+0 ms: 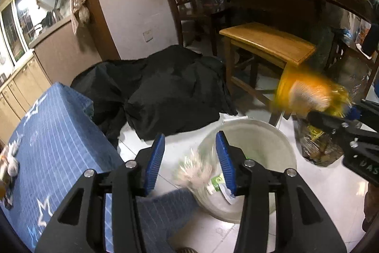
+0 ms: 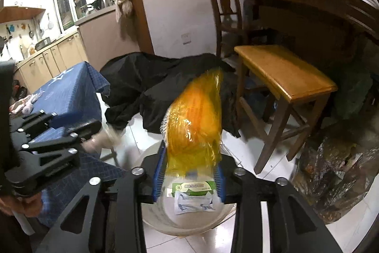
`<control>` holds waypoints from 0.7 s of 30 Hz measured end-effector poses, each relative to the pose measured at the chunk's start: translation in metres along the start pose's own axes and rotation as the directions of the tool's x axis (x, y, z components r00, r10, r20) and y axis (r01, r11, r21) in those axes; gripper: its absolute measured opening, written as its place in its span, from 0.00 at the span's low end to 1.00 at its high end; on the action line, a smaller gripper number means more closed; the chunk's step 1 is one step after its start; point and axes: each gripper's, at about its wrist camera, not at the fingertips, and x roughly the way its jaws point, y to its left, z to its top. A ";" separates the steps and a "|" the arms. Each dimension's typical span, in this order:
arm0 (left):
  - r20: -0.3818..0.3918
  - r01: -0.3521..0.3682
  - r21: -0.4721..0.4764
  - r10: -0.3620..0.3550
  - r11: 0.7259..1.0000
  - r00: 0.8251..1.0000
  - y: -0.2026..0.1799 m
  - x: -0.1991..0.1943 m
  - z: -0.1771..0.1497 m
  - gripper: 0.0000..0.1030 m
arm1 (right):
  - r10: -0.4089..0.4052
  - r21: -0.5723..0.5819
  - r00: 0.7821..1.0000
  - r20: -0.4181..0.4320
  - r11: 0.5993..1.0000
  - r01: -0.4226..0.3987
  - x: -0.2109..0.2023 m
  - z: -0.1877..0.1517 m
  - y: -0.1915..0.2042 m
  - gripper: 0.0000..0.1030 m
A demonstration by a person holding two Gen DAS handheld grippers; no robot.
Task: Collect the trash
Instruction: 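Carry both bags to the white bucket and open both grippers over it, then move both tools back over the table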
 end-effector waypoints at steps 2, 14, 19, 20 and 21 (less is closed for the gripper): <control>0.008 -0.011 0.006 0.011 1.000 1.000 0.001 0.003 0.004 0.46 | -0.005 0.009 1.000 -0.006 1.000 0.005 0.009 0.002 -0.002 0.42; 0.029 -0.010 -0.043 0.011 0.999 1.000 0.017 -0.008 0.004 0.46 | 0.016 0.036 1.000 0.007 0.999 -0.017 0.009 -0.007 -0.001 0.42; 0.051 -0.021 -0.065 0.024 0.998 0.998 0.029 -0.024 -0.004 0.46 | 0.038 0.018 0.999 0.025 0.999 -0.038 0.002 -0.007 0.016 0.42; 0.055 -0.025 -0.077 0.029 0.997 0.998 0.035 -0.029 -0.006 0.46 | 0.047 0.014 0.998 0.029 0.999 -0.048 0.001 -0.006 0.022 0.42; 0.059 -0.030 -0.089 0.035 0.996 0.998 0.041 -0.033 -0.009 0.46 | 0.057 0.010 0.998 0.032 0.998 -0.058 0.001 -0.005 0.028 0.42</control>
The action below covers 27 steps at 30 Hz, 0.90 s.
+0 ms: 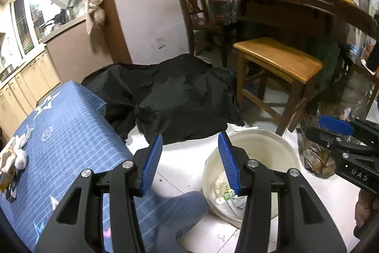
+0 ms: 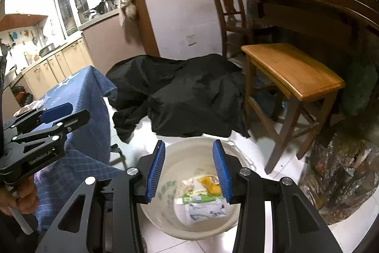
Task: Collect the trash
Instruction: 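Move both tools back over the table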
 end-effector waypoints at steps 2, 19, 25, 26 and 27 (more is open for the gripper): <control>0.012 -0.013 -0.018 0.013 1.000 1.000 0.013 -0.009 -0.003 0.46 | 0.020 -0.017 1.000 0.011 1.000 -0.020 -0.002 0.002 0.015 0.42; -0.020 -0.371 -0.338 0.387 0.865 0.922 0.247 -0.119 -0.079 0.57 | 0.350 -0.298 0.936 -0.041 0.890 -0.346 0.028 0.049 0.270 0.42; -0.111 -0.484 -0.437 0.488 0.758 0.865 0.334 -0.146 -0.117 0.60 | 0.438 -0.370 0.888 -0.138 0.809 -0.456 0.054 0.058 0.375 0.42; -0.122 -0.503 -0.450 0.507 0.738 0.853 0.347 -0.150 -0.122 0.61 | 0.455 -0.371 0.876 -0.163 0.794 -0.481 0.061 0.063 0.397 0.42; -0.136 -0.523 -0.468 0.527 0.713 0.839 0.363 -0.155 -0.128 0.62 | 0.470 -0.366 0.863 -0.187 0.782 -0.505 0.069 0.068 0.416 0.42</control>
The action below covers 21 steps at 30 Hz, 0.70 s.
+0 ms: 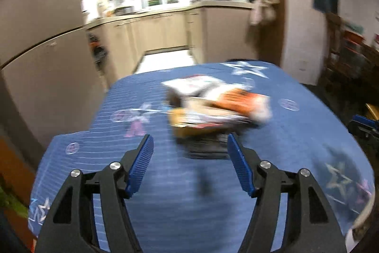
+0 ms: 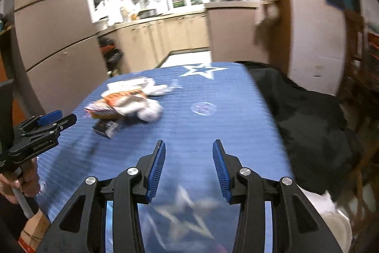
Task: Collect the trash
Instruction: 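Move both tools back over the table, then grasp the orange paper cup with the right gripper while the left grasps the rice cracker packet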
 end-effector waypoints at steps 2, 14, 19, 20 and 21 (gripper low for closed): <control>-0.013 -0.045 -0.045 0.044 0.998 0.999 0.023 0.010 0.006 0.62 | 0.033 0.018 0.999 -0.025 0.999 -0.033 0.029 0.026 0.012 0.42; -0.144 -0.105 -0.234 0.073 0.967 0.987 0.095 0.032 -0.032 0.63 | 0.127 -0.078 0.916 -0.381 0.983 -0.169 0.225 0.106 0.129 0.41; -0.146 -0.058 -0.262 0.020 0.963 0.989 0.102 0.035 -0.041 0.65 | 0.096 -0.216 0.942 -0.320 0.961 -0.171 0.119 0.064 0.121 0.42; -0.131 -0.055 -0.268 0.020 0.962 0.991 0.104 0.031 -0.041 0.65 | 0.093 -0.208 0.953 -0.290 0.965 -0.158 0.088 0.054 0.106 0.42; -0.121 -0.050 -0.264 0.019 0.963 0.993 0.104 0.027 -0.042 0.66 | 0.055 -0.210 0.966 -0.252 0.971 -0.110 0.067 0.048 0.094 0.43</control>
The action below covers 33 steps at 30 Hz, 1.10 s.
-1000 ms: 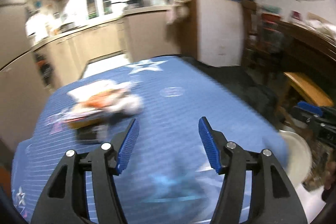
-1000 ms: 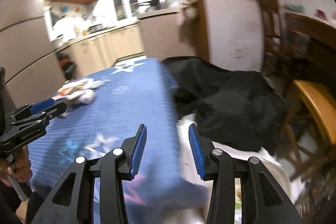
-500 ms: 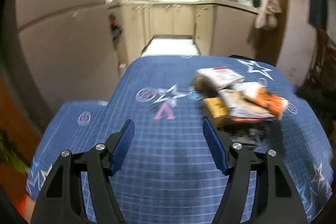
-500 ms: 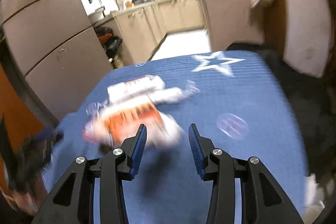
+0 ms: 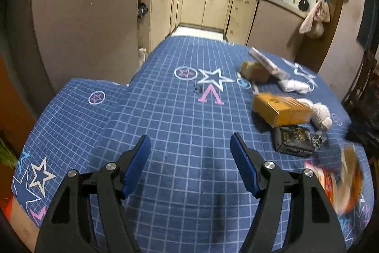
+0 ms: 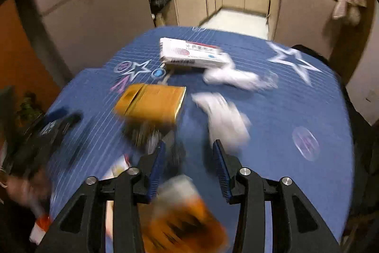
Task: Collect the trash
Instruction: 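Grasp the orange paper cup with the right gripper while the left grasps the rice cracker packet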
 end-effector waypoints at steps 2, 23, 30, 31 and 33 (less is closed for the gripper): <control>0.006 0.008 0.010 -0.008 1.000 1.000 0.001 -0.003 -0.002 0.66 | -0.051 0.039 0.998 0.046 0.998 0.050 -0.028 -0.024 -0.015 0.49; -0.058 0.179 0.227 -0.170 0.957 0.984 -0.025 -0.062 -0.059 0.73 | 0.155 -0.281 0.982 -0.109 0.943 -0.180 0.011 -0.089 0.013 0.95; -0.078 0.193 0.232 -0.179 0.953 0.981 -0.030 -0.060 -0.058 0.75 | 0.180 -0.399 0.953 -0.245 0.877 -0.268 0.050 -0.062 0.021 0.95; -0.078 0.191 0.236 -0.178 0.953 0.981 -0.031 -0.059 -0.058 0.75 | 0.186 -0.404 0.952 -0.241 0.873 -0.273 0.052 -0.060 0.023 0.96; -0.080 0.191 0.246 -0.176 0.950 0.981 -0.035 -0.057 -0.058 0.75 | 0.192 -0.406 0.954 -0.229 0.872 -0.273 0.053 -0.058 0.021 0.95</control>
